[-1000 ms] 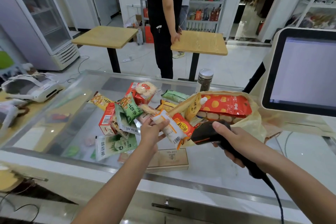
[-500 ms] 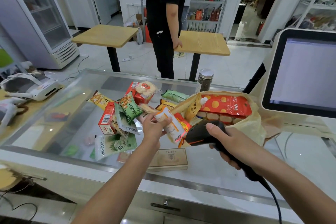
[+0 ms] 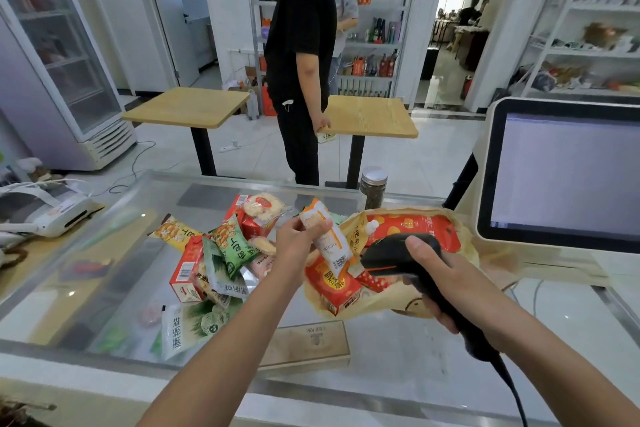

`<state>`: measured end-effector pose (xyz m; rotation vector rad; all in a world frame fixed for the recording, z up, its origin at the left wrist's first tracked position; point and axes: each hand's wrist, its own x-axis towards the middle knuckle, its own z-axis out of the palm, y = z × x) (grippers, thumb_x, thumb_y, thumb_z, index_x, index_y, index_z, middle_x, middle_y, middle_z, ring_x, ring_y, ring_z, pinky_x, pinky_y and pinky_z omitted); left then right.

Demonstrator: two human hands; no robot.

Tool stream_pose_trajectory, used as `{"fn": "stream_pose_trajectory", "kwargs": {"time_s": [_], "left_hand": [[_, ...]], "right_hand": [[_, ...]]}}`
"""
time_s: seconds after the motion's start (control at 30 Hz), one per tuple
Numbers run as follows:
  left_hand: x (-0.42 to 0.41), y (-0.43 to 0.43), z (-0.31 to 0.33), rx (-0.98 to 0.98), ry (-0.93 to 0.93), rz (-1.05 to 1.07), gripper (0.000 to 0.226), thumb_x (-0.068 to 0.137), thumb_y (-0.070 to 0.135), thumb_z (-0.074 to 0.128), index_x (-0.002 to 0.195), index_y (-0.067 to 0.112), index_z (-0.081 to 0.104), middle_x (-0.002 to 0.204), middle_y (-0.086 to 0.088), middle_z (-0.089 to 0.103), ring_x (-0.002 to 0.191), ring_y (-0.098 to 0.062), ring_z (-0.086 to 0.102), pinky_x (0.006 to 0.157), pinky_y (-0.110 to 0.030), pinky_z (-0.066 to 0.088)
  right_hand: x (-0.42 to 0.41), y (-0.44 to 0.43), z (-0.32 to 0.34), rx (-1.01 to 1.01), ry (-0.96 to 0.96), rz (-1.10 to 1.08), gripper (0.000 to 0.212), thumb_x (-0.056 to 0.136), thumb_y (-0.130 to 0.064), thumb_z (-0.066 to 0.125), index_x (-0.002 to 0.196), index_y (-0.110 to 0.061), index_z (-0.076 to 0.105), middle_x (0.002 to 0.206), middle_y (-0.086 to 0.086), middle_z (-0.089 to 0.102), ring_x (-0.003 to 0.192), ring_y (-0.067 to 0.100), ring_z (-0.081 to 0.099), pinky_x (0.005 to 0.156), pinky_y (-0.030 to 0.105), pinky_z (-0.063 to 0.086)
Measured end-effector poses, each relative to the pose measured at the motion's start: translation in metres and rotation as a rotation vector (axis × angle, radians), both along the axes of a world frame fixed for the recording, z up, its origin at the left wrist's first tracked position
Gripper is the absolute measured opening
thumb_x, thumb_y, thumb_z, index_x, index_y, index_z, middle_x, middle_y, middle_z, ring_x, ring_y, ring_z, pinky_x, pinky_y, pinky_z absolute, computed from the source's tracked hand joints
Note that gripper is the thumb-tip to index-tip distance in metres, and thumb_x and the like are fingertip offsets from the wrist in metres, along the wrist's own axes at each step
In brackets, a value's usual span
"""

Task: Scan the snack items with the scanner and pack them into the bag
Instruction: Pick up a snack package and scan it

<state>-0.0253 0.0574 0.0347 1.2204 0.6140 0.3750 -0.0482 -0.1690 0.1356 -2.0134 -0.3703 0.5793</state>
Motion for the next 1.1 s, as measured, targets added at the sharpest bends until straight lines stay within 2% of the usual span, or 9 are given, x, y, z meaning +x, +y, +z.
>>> {"fn": "stream_pose_trajectory", "kwargs": {"time_s": [0.07,0.2,0.3,0.5,0.67,0.73,0.87,0.93,1.1], "left_hand": [[0.008,-0.001,0.004,0.029,0.032,-0.016,0.027,0.077,0.015,0.076,0.102,0.008,0.066,0.1,-0.008,0.071,0.093,-0.024,0.068,0.085,-0.043,0.055],[0.016,-0.002,0.008,0.092,0.046,-0.036,0.03,0.076,0.016,0.077,0.103,0.006,0.066,0.099,-0.007,0.071,0.089,-0.022,0.068,0.079,-0.038,0.057],[0.018,-0.003,0.006,0.096,0.064,-0.031,0.032,0.076,0.016,0.077,0.105,0.008,0.066,0.1,-0.006,0.07,0.091,-0.021,0.067,0.082,-0.041,0.057],[0.018,-0.002,0.001,0.096,0.076,-0.014,0.027,0.077,0.015,0.076,0.101,0.009,0.066,0.099,-0.005,0.07,0.091,-0.02,0.067,0.081,-0.039,0.056],[0.014,0.003,-0.006,0.061,0.063,0.018,0.026,0.076,0.013,0.077,0.099,0.009,0.065,0.098,-0.007,0.07,0.092,-0.023,0.067,0.085,-0.044,0.056],[0.009,0.007,-0.011,0.01,0.036,0.039,0.026,0.077,0.01,0.075,0.101,0.006,0.065,0.097,-0.008,0.07,0.09,-0.022,0.067,0.083,-0.041,0.056],[-0.008,0.014,-0.022,-0.097,-0.031,0.085,0.017,0.081,0.007,0.07,0.097,0.008,0.063,0.092,-0.006,0.069,0.084,-0.017,0.066,0.07,-0.027,0.055],[-0.015,0.018,-0.029,-0.137,-0.052,0.116,0.021,0.082,0.008,0.069,0.102,0.008,0.062,0.095,-0.007,0.068,0.089,-0.02,0.065,0.067,-0.026,0.054],[-0.027,0.019,-0.042,-0.152,-0.103,0.147,0.039,0.082,0.01,0.07,0.119,0.004,0.057,0.113,-0.016,0.065,0.103,-0.03,0.064,0.078,-0.034,0.054]], "right_hand": [[0.0,0.001,0.0,0.016,-0.007,-0.011,0.064,0.067,-0.072,0.042,0.068,-0.009,0.053,0.047,0.006,0.044,0.036,0.016,0.035,0.036,0.022,0.028],[0.002,0.003,-0.004,0.023,-0.019,-0.012,0.059,0.084,-0.064,0.043,0.072,-0.006,0.053,0.046,0.006,0.042,0.034,0.015,0.033,0.035,0.02,0.028],[0.003,0.002,-0.006,0.012,-0.023,-0.012,0.055,0.09,-0.059,0.042,0.071,-0.007,0.052,0.046,0.004,0.042,0.034,0.015,0.033,0.036,0.02,0.027],[0.008,0.004,-0.011,0.014,-0.012,-0.012,0.054,0.092,-0.056,0.043,0.074,-0.005,0.053,0.045,0.004,0.041,0.034,0.016,0.033,0.036,0.019,0.028],[0.014,0.003,-0.036,-0.005,0.051,0.047,0.054,0.091,-0.057,0.044,0.08,-0.005,0.057,0.048,0.003,0.048,0.038,0.017,0.04,0.039,0.024,0.032],[0.014,0.003,-0.057,-0.053,0.129,0.108,0.054,0.09,-0.058,0.044,0.082,-0.007,0.059,0.051,0.004,0.053,0.04,0.018,0.045,0.041,0.026,0.036],[0.008,0.009,-0.103,-0.161,0.239,0.219,0.057,0.089,-0.064,0.043,0.084,-0.01,0.058,0.054,0.003,0.056,0.041,0.017,0.047,0.043,0.026,0.037],[0.004,0.016,-0.119,-0.2,0.257,0.234,0.054,0.088,-0.065,0.044,0.08,-0.014,0.058,0.055,0.004,0.056,0.039,0.016,0.046,0.042,0.025,0.036],[-0.004,0.036,-0.139,-0.282,0.175,0.232,0.049,0.086,-0.069,0.042,0.073,-0.023,0.053,0.054,0.001,0.059,0.038,0.014,0.05,0.042,0.024,0.039]]}}
